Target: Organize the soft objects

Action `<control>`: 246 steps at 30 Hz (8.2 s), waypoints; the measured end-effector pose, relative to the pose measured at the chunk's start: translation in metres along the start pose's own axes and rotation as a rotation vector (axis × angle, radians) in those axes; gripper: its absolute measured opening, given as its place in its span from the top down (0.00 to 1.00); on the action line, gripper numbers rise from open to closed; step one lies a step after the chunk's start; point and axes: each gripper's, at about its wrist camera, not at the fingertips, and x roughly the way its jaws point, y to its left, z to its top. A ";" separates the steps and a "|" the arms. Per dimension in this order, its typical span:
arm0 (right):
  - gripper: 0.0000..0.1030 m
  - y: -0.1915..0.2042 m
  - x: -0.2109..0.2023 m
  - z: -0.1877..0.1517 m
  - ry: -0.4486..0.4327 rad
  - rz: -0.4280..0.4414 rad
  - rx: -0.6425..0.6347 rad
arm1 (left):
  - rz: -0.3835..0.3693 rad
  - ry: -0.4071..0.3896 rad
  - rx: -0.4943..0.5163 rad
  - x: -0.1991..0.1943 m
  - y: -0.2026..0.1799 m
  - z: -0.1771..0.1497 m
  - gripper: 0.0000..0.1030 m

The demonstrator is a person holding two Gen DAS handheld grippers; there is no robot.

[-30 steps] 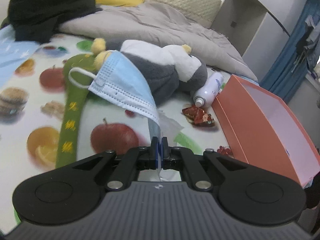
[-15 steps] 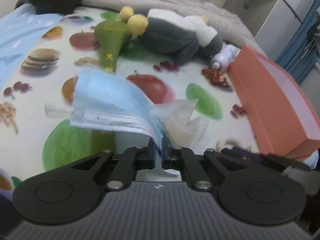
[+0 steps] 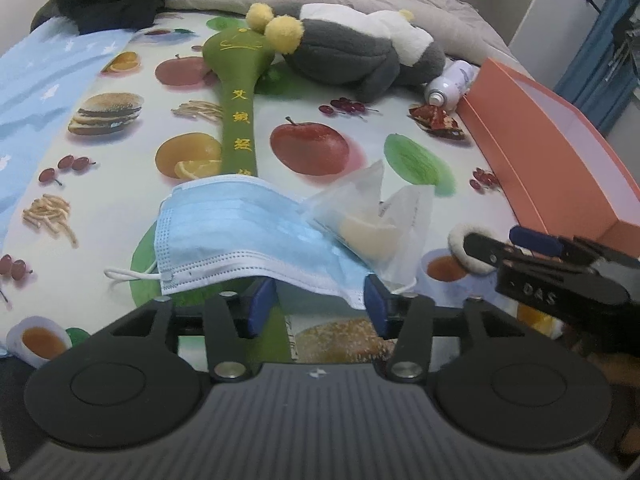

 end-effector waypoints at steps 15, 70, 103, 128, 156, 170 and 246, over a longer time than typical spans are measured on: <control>0.23 -0.015 0.003 -0.002 0.004 -0.032 0.022 | -0.044 -0.040 0.039 -0.008 -0.034 0.006 0.31; 0.90 -0.054 -0.060 0.056 -0.060 0.043 0.160 | -0.061 -0.156 0.043 -0.008 -0.095 0.084 0.84; 0.90 -0.203 -0.142 0.138 -0.247 -0.134 0.291 | -0.286 -0.199 0.253 -0.024 -0.309 0.197 0.84; 0.63 -0.278 -0.061 0.061 0.041 -0.173 0.466 | -0.282 0.110 0.336 0.123 -0.350 0.166 0.52; 0.61 -0.165 -0.190 0.101 -0.222 -0.097 0.330 | -0.273 -0.209 0.243 -0.092 -0.234 0.138 0.45; 0.61 -0.089 -0.220 0.070 -0.253 -0.049 0.271 | -0.219 -0.268 0.194 -0.158 -0.160 0.076 0.45; 0.33 -0.011 0.025 0.043 0.041 0.035 0.081 | 0.117 -0.073 -0.081 0.027 0.035 0.002 0.63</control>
